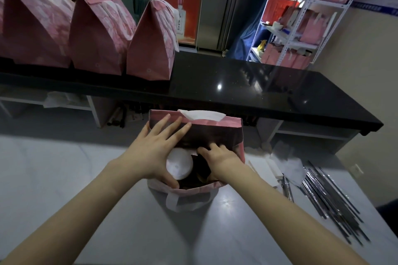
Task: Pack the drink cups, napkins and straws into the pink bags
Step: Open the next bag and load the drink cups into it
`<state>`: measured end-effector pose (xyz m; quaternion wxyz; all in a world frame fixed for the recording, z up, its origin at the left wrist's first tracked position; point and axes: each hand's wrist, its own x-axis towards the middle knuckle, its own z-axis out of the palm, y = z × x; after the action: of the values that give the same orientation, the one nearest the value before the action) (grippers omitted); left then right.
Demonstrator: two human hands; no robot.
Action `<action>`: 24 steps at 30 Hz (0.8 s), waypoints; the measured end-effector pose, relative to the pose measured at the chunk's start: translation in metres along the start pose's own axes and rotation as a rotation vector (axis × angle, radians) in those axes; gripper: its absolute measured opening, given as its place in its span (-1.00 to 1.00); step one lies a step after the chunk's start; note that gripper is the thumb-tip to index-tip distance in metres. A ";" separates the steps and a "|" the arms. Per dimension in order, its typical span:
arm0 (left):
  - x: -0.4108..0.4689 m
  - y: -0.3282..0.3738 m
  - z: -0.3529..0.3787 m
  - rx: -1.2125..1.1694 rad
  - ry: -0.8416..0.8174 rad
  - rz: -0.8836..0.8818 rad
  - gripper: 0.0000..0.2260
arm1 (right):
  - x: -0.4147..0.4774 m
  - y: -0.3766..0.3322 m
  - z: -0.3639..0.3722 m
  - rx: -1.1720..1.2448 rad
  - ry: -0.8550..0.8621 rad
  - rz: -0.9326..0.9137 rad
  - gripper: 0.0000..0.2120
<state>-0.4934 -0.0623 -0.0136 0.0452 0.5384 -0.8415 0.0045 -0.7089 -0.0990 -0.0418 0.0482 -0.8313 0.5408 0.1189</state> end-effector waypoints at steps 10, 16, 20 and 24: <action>0.010 -0.015 -0.003 -0.038 -0.027 0.038 0.25 | 0.014 0.000 0.015 -0.014 -0.032 -0.047 -0.23; 0.025 -0.025 -0.003 -0.119 -0.077 0.034 0.23 | 0.034 0.000 0.011 -0.056 -0.080 -0.058 -0.26; 0.031 -0.037 -0.005 -0.220 -0.080 0.005 0.15 | 0.021 0.003 0.000 0.079 -0.032 -0.046 -0.25; 0.031 -0.046 -0.007 -0.297 -0.093 -0.004 0.02 | -0.010 0.013 -0.028 0.059 0.237 0.000 -0.44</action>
<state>-0.4639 -0.1093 -0.0056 0.0856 0.5270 -0.8330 -0.1451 -0.7202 -0.1014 -0.0113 0.0084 -0.8377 0.5461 0.0036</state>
